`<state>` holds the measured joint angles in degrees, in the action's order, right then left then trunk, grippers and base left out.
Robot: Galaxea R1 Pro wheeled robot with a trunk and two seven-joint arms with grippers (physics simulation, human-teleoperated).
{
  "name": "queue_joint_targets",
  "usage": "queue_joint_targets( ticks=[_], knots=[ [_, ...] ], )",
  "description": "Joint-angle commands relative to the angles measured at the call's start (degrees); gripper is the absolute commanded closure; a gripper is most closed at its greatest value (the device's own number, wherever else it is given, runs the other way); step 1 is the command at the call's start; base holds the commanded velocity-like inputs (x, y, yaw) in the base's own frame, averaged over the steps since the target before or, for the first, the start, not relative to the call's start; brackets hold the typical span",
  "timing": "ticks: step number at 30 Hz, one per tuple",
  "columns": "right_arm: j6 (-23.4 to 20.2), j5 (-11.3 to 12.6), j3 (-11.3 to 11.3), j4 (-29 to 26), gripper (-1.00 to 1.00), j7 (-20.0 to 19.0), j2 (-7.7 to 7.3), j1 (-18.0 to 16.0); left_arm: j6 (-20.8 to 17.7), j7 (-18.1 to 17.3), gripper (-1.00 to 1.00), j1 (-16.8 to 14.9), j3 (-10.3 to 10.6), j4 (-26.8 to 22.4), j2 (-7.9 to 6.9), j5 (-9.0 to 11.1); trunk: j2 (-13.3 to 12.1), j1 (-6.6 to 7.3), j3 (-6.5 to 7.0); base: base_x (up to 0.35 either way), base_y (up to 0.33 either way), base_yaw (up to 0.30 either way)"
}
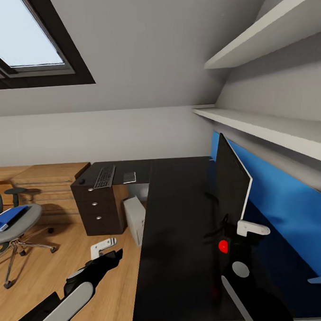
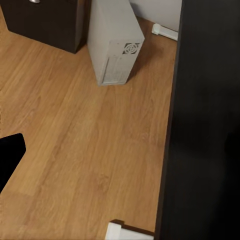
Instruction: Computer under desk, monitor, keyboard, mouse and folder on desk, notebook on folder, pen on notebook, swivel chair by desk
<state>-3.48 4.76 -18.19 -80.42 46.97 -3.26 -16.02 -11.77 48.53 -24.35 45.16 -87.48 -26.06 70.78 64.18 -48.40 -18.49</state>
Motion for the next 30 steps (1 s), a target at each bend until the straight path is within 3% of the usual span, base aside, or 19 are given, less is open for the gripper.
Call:
queue_joint_targets(
  ticks=[1, 12, 30],
  knots=[
    [-0.3, 0.2, -0.2, 0.0, -1.0, 0.4, -0.08, -0.1, -0.2, 0.3, -1.0, -0.1, 0.1, -0.1, -0.04, 0.1, 0.1, -0.01, -0.07, 0.0, 0.0, 0.0],
    [-0.3, 0.2, -0.2, 0.0, -1.0, 0.5, -0.08, -0.1, -0.2, 0.3, -1.0, -0.1, 0.1, 0.0, -0.04, 0.1, 0.1, -0.01, -0.07, -0.023, -0.091, 0.0],
    [-0.3, 0.1, -0.2, 0.4, -1.0, 0.4, -0.06, -0.1, -0.2, 0.3, -1.0, -0.1, 0.1, 0.0, -0.04, 0.1, 0.1, -0.01, -0.07, -0.123, -0.03, 0.0]
  ],
)
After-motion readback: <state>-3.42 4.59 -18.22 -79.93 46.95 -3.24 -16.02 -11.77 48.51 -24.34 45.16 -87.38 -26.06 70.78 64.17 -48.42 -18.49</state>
